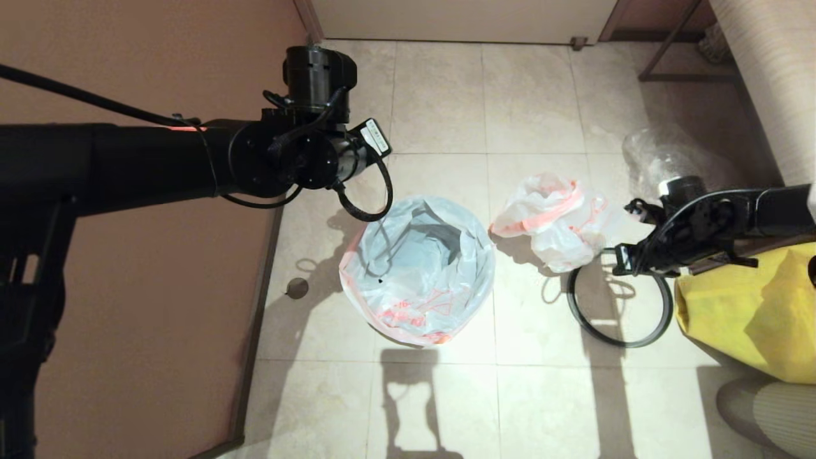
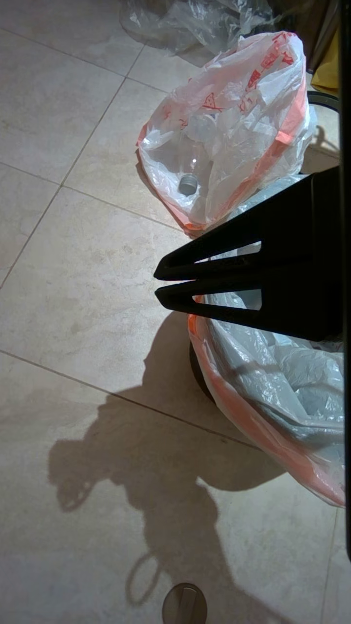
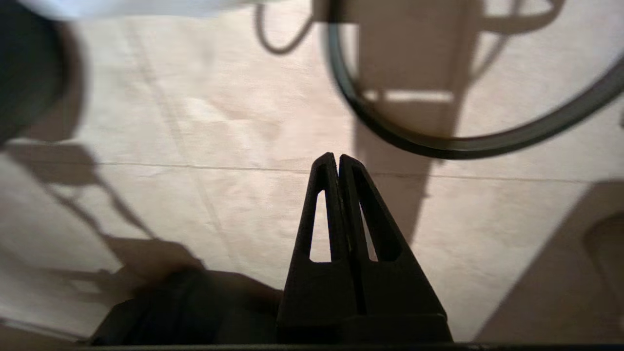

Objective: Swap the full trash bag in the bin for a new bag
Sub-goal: Place the trash can ring on the trash can

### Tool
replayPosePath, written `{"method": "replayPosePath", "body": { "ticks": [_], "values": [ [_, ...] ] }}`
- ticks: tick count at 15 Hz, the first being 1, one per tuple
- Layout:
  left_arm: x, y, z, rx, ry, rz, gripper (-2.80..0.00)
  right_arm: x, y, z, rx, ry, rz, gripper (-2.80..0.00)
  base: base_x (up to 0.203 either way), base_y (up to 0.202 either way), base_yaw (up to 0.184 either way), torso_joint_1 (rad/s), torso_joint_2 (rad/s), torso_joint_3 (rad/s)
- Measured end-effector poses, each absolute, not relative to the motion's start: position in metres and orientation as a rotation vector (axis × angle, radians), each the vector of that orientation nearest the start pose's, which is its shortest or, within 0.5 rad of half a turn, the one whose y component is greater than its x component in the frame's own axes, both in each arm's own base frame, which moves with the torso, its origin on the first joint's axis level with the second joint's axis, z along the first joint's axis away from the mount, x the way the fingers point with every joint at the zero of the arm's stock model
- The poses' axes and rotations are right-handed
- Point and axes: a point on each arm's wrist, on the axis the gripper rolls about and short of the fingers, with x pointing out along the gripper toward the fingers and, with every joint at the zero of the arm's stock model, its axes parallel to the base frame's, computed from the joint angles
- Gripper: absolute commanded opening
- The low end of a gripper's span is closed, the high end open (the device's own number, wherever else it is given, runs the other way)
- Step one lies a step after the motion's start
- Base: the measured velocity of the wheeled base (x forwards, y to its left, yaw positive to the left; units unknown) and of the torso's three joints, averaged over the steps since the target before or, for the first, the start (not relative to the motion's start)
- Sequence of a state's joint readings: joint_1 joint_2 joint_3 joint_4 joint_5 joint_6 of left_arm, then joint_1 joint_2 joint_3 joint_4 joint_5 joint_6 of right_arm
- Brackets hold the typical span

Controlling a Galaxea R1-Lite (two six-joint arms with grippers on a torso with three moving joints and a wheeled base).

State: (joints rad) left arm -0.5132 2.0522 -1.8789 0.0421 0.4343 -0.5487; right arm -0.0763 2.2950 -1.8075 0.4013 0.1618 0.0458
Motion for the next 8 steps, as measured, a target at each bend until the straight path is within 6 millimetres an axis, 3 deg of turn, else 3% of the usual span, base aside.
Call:
{"method": "replayPosePath", "body": {
  "ticks": [4, 8],
  "values": [
    [0.375, -0.206, 0.279, -0.435, 0.225, -0.023, -2.80, 0.469, -0.104, 0.075, 0.154, 0.946, -0.103, -2.80, 0.000, 0.000, 0.000, 0.000, 0.00, 0.000],
    [0.377, -0.215, 0.271, -0.420, 0.240, -0.018, -2.80, 0.457, -0.154, 0.036, 0.208, 1.051, -0.192, -2.80, 0.000, 0.000, 0.000, 0.000, 0.00, 0.000]
  ]
}}
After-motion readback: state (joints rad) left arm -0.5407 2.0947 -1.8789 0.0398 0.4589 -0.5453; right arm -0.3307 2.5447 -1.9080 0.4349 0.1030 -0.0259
